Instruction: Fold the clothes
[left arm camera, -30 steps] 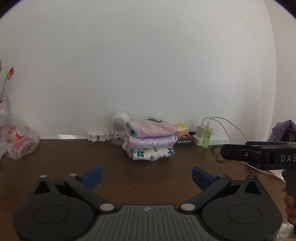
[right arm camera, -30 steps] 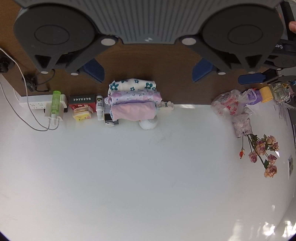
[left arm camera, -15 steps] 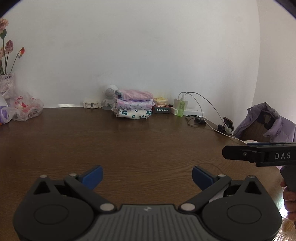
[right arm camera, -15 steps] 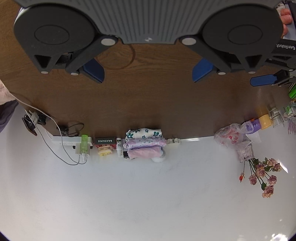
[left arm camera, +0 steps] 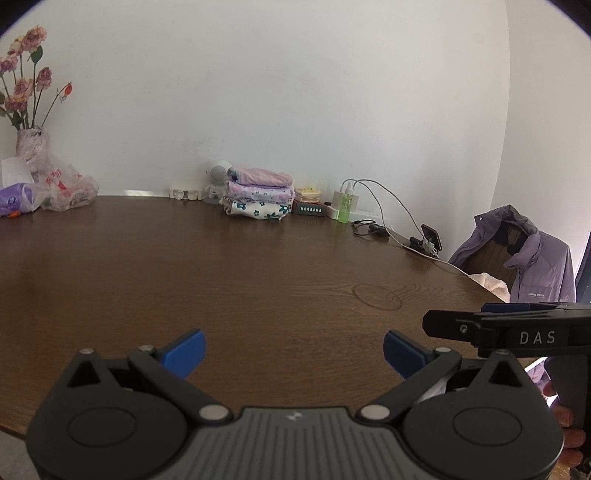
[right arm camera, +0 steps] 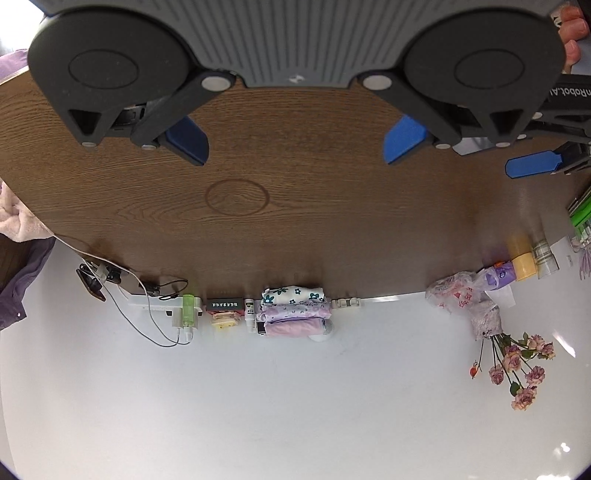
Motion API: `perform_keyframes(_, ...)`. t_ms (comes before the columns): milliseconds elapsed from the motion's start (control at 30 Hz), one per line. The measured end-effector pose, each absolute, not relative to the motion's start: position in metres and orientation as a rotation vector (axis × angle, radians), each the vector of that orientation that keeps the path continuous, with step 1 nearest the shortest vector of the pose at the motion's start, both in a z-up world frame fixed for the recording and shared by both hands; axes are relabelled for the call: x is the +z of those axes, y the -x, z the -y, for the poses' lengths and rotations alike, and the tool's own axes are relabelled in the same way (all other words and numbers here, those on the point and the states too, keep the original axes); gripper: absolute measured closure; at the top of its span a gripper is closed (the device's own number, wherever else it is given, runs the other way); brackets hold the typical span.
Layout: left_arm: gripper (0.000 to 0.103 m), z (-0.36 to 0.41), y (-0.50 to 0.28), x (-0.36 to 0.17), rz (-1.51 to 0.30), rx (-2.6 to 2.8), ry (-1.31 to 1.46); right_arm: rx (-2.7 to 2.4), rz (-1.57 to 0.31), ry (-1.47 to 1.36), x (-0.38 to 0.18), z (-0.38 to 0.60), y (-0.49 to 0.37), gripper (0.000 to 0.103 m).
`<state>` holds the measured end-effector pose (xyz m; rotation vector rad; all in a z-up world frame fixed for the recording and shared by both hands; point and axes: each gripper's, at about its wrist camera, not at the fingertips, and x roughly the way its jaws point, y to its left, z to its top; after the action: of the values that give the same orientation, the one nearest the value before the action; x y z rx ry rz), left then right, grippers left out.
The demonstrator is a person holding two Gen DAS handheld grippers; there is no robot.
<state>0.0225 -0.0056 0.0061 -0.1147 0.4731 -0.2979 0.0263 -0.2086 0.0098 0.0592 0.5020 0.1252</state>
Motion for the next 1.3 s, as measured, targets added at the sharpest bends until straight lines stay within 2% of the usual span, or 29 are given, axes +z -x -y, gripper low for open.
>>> perform_keyframes(1300, 0.0, 0.006, -0.014, 0.006, -0.46, -0.261, 0.117, 0.126, -0.519, -0.029, 0.003, 0.196, -0.019, 0.0)
